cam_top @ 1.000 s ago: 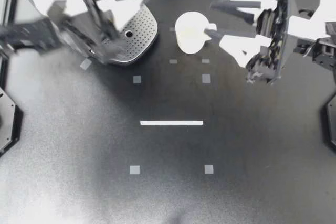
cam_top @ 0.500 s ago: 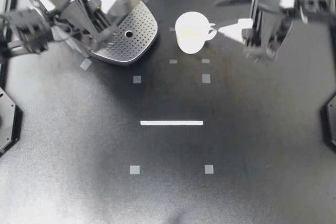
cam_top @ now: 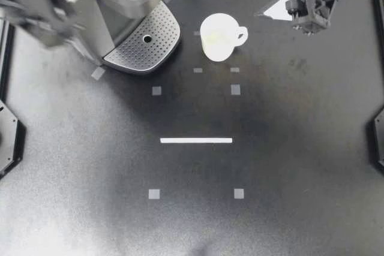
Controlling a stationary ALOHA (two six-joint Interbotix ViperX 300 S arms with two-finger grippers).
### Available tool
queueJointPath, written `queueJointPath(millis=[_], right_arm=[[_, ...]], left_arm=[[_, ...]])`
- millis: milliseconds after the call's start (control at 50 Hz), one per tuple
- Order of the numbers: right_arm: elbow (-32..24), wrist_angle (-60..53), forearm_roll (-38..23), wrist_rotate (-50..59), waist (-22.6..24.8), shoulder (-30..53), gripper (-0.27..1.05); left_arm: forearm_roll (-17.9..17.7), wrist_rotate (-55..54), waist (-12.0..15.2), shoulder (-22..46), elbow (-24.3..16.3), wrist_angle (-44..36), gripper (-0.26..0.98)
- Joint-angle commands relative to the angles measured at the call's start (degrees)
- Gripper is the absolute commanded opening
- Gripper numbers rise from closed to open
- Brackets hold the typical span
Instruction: Place the coffee capsule inside the capsule container, then place the cup onto the center of the cup tray.
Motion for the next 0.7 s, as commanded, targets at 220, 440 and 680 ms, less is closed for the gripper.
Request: queueJointPath(millis=[220, 440, 680], right_arm=[[2.7, -4.9, 5.0, -8.3, -2.1, 6.7, 0.58], [2.5, -6.6, 5.0, -10.0, -2.1, 11.8, 0.58], [2.6, -9.3, 5.0, -11.3, -2.1, 14.0, 0.58]], left_arm=[[0.4, 0.1, 0.0, -3.2, -0.1, 0.3, 0.15], [1.1, 0.0, -0.1, -3.5, 0.7, 0.3, 0.15], [1.4, -0.4, -0.1, -5.4, 1.4, -0.6, 0.15]])
